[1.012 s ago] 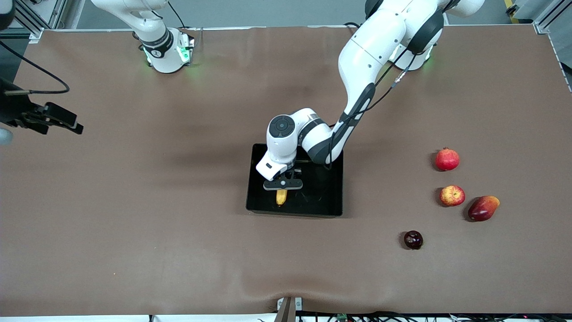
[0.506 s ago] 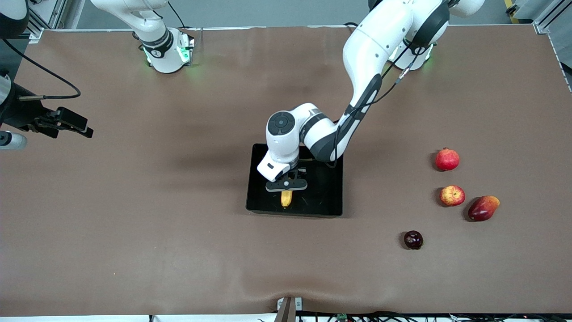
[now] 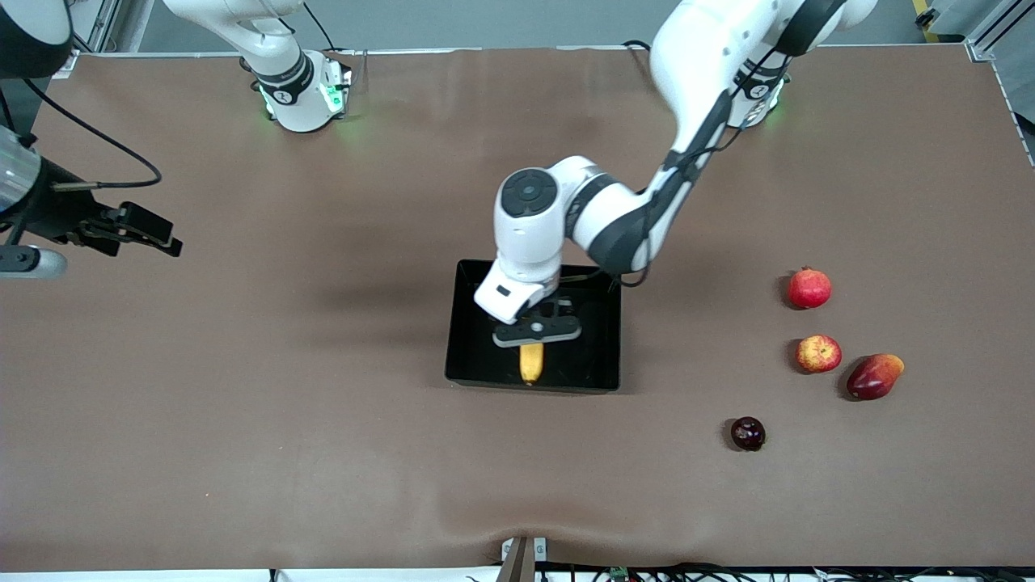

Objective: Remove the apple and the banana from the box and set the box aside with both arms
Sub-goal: 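Carry the banana to the fruits while the right gripper reaches the tray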

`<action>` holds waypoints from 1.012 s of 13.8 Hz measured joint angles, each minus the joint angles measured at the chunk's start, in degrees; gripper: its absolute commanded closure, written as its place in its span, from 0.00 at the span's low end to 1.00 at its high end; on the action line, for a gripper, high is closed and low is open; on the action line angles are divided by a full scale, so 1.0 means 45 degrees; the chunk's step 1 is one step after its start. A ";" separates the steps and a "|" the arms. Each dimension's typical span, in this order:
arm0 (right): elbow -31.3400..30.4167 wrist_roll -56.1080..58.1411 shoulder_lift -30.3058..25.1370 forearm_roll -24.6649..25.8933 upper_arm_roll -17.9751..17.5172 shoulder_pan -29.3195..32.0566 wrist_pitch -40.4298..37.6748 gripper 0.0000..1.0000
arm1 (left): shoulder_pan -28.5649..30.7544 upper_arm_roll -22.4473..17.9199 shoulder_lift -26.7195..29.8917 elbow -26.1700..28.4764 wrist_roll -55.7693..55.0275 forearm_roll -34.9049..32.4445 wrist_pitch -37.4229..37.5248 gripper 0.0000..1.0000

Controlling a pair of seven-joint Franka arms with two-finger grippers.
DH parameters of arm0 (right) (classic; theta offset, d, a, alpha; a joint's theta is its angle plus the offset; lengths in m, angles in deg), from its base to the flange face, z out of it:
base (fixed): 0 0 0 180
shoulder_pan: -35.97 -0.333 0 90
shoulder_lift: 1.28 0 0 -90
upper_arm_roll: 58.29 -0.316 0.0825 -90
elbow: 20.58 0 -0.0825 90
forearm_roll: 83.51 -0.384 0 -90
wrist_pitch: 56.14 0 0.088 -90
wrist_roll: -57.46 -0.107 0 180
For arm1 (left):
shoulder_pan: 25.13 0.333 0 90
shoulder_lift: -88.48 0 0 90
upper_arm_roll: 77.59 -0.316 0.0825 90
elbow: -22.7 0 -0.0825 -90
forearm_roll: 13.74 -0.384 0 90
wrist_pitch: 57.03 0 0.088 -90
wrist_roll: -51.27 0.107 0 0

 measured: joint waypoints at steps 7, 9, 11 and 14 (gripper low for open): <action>0.0377 -0.1118 0.0754 0.0001 -0.0011 -0.0667 0.0208 0.00 | 0.2763 0.0155 0.2889 0.2360 0.3432 0.1488 0.0431 1.00; 0.0402 -0.1629 0.1050 0.0001 -0.0020 -0.1065 0.0514 0.00 | 0.3534 0.0218 0.3650 0.3773 0.4899 0.1546 0.0450 1.00; 0.0412 -0.2238 0.1485 0.0001 -0.0025 -0.1583 0.0994 0.00 | 0.4276 0.0225 0.4261 0.5019 0.6306 0.1559 0.0450 1.00; 0.0425 -0.2489 0.2371 0.0003 -0.0030 -0.2251 0.2059 0.00 | 0.5386 0.0219 0.4565 0.6075 0.7697 0.1560 0.0432 1.00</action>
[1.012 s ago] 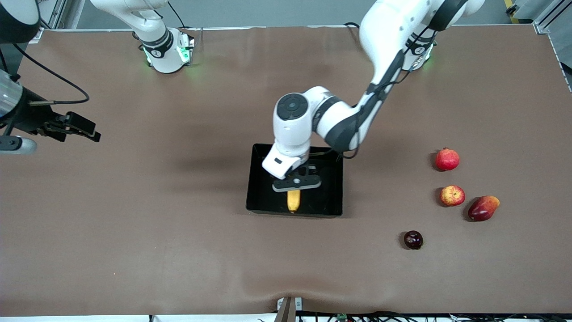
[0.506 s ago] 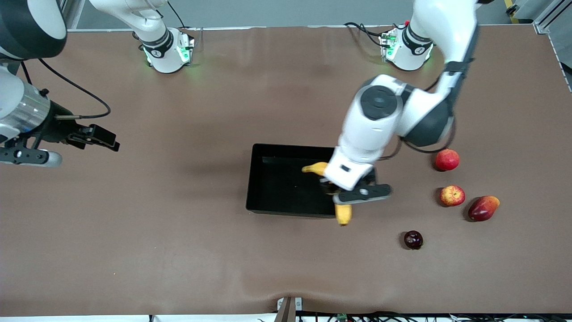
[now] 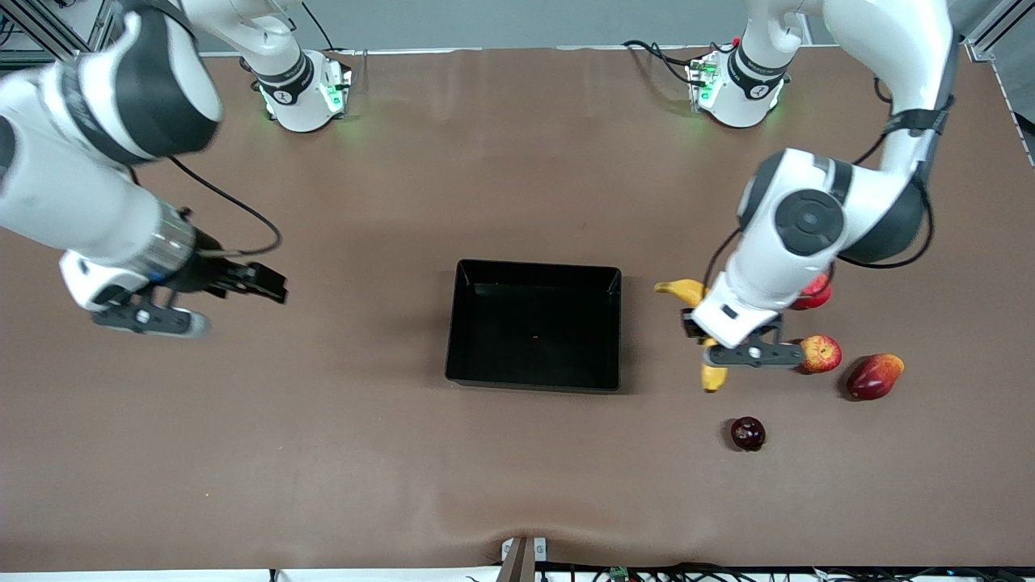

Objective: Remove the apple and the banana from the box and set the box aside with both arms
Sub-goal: 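Carry the banana to the fruits while the right gripper reaches the tray, then place the banana on the table while the right gripper grasps the tray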

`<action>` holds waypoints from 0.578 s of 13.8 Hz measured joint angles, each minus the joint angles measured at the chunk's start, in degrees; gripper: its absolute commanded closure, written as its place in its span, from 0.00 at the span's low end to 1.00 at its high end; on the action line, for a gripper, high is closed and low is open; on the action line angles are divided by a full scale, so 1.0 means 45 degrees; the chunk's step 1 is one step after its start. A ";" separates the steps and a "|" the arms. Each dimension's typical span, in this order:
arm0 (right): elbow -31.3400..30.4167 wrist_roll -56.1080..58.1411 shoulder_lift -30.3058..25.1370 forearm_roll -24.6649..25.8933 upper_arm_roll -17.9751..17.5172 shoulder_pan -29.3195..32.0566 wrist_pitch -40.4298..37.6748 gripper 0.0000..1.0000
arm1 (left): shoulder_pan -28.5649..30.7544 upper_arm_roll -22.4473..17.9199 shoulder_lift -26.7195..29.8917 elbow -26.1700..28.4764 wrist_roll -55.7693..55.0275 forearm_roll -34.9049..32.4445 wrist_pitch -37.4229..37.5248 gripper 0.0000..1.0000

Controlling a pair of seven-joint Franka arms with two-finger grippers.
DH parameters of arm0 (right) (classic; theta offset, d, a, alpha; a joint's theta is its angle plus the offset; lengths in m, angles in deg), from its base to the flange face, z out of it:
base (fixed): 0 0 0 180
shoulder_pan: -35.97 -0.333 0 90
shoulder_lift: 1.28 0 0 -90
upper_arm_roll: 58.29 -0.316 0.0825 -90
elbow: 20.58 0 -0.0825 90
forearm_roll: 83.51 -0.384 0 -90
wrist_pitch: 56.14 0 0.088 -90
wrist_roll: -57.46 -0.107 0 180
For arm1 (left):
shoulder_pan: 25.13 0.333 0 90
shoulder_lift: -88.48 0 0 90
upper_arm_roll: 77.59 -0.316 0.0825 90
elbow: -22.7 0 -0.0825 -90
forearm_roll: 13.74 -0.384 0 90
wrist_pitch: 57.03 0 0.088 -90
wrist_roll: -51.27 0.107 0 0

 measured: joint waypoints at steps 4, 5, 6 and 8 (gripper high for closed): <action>0.0014 -0.0136 0.1141 0.0008 -0.0007 -0.0995 0.1032 0.00 | 0.1221 -0.0023 -0.0639 0.0409 0.0307 -0.0003 -0.0673 1.00; 0.0027 -0.0213 0.1307 0.0008 -0.0009 -0.1194 0.1138 0.00 | 0.1565 -0.0025 -0.0921 0.0415 0.0443 -0.0014 -0.1028 1.00; 0.0038 -0.0276 0.1406 0.0010 -0.0007 -0.1336 0.1158 0.00 | 0.1911 -0.0029 -0.1190 0.0418 0.0813 -0.0040 -0.1397 1.00; 0.0038 -0.0294 0.1580 0.0011 -0.0007 -0.1480 0.1136 0.00 | 0.2607 -0.0041 -0.1671 0.0422 0.1724 -0.0213 -0.2092 1.00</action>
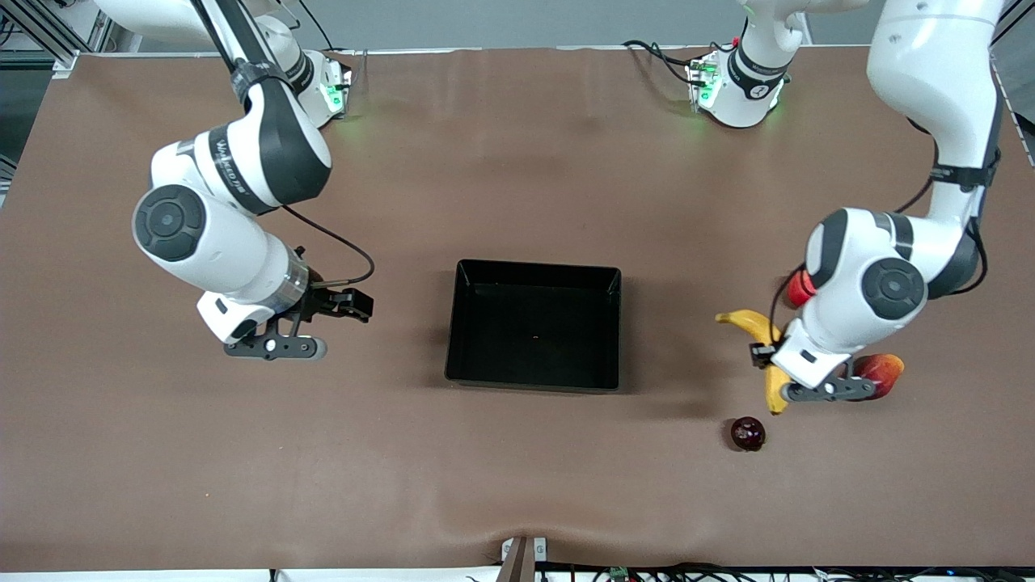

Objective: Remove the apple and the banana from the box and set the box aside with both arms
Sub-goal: 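Place the banana on the table while the right gripper grasps the tray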

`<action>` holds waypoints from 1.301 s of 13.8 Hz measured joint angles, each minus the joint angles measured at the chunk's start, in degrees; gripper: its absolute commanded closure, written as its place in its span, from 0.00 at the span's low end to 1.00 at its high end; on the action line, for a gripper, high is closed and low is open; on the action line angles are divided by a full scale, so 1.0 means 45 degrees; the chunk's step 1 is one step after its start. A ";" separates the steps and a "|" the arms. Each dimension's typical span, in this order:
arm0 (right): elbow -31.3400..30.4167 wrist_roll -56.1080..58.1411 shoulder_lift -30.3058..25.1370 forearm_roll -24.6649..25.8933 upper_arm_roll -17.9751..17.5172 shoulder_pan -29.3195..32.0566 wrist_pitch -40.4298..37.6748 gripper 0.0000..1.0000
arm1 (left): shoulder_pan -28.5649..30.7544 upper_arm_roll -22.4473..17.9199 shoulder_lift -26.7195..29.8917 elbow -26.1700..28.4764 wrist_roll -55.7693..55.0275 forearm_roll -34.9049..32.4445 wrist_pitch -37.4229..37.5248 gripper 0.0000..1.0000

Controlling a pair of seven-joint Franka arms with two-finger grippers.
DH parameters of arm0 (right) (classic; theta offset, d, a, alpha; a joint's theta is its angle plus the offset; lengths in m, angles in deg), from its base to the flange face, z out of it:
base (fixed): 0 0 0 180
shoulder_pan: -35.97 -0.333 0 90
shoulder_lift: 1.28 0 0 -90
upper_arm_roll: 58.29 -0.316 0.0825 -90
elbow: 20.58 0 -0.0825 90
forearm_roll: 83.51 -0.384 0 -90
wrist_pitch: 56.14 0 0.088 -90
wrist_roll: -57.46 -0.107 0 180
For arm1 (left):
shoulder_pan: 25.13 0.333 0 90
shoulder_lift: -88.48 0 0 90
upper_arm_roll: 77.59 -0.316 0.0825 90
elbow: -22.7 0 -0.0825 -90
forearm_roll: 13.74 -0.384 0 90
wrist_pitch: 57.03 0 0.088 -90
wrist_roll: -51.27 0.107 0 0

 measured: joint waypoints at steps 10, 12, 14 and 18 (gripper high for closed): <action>0.0006 -0.0065 0.3086 -0.0022 -0.0030 -0.2067 0.3330 0.00 | 0.1363 0.0003 -0.2601 -0.0500 0.2023 -0.0254 -0.3173 1.00; 0.0010 -0.0067 0.3380 -0.0022 -0.0028 -0.2472 0.3824 0.00 | 0.1402 0.0004 -0.2984 -0.1022 0.2066 -0.0257 -0.3178 1.00; 0.0012 -0.0068 0.3711 -0.0022 -0.0026 -0.2664 0.4313 0.00 | 0.1400 0.0017 -0.3362 -0.1407 0.2066 -0.0257 -0.3178 1.00; 0.0017 -0.0058 0.4386 -0.0012 -0.0025 -0.2830 0.4728 0.30 | 0.1404 0.0048 -0.3953 -0.1983 0.2068 -0.0257 -0.3304 0.83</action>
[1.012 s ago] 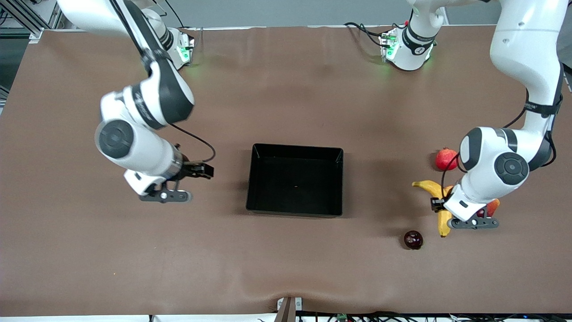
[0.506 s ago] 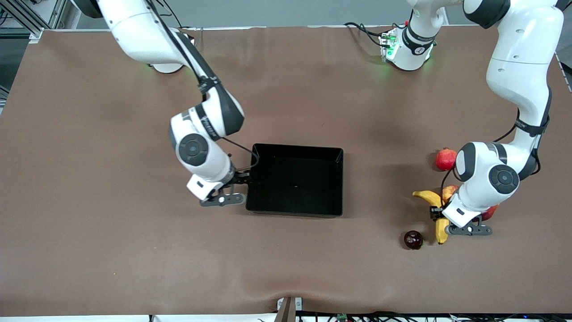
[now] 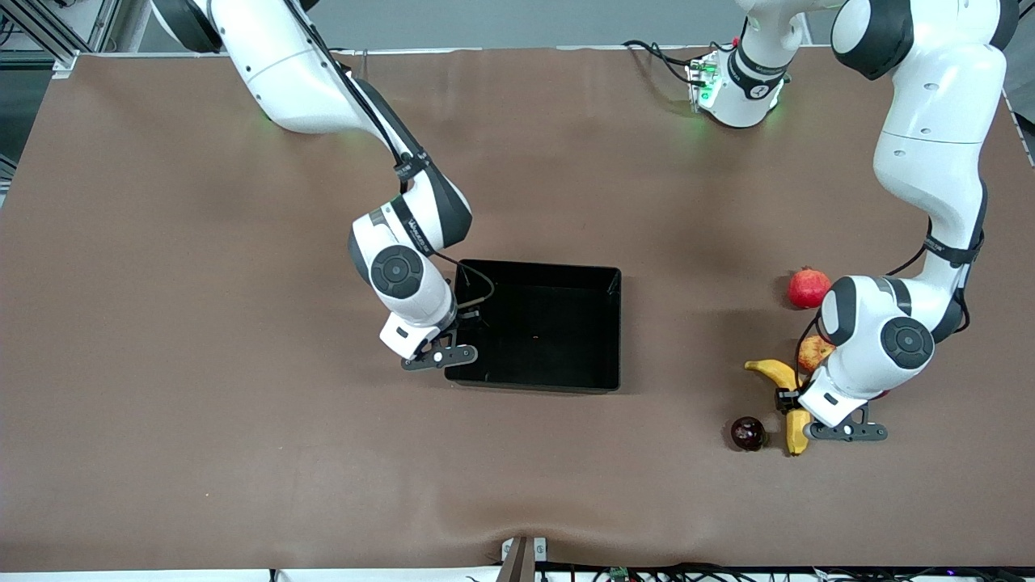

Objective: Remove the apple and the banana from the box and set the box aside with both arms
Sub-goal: 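Place the banana on the table while the right gripper grasps the tray, then drag the black tray away from the fruits with the right gripper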

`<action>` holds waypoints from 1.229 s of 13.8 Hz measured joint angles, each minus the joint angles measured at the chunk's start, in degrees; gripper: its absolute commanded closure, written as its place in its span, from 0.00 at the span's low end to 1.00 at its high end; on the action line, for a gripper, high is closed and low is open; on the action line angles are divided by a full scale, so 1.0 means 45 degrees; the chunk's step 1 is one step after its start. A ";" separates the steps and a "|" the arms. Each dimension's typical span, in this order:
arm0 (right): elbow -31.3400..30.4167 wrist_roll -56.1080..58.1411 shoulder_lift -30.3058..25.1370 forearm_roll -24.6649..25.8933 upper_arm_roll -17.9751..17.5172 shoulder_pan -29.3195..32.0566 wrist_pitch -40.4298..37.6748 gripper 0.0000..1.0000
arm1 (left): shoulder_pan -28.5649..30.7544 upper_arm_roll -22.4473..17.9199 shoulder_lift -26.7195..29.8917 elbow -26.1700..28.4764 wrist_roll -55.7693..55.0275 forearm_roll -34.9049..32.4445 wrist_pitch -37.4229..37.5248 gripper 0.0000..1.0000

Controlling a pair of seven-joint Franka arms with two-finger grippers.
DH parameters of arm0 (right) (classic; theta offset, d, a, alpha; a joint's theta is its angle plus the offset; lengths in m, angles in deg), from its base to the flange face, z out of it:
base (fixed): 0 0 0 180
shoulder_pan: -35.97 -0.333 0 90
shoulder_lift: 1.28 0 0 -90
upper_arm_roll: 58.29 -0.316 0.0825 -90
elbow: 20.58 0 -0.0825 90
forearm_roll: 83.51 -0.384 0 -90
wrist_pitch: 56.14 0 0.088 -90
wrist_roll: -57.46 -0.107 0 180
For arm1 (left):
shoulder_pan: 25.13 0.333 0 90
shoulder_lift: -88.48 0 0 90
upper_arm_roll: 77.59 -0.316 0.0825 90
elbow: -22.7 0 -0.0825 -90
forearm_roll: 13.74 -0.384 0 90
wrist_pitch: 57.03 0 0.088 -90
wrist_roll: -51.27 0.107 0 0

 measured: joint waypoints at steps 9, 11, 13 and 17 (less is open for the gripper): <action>0.0005 -0.0006 0.0196 -0.0012 0.0052 -0.0163 0.0009 1.00 | -0.0119 0.0163 0.0536 -0.1046 0.0008 -0.0025 0.1183 0.00; 0.0097 -0.0193 0.0185 -0.0045 0.0120 -0.0156 0.0027 1.00 | -0.0152 0.0186 0.1540 -0.1203 0.0008 -0.0027 0.2939 0.00; 0.0158 -0.0159 -0.0014 -0.0045 0.0218 -0.0109 -0.0351 1.00 | -0.0112 0.0182 0.2728 -0.1248 0.0008 -0.0027 0.4483 0.00; 0.0287 -0.0205 -0.1474 -0.0029 0.0433 0.1054 -0.1875 1.00 | 0.0001 0.0169 0.4771 -0.1250 0.0008 -0.0026 0.7457 0.00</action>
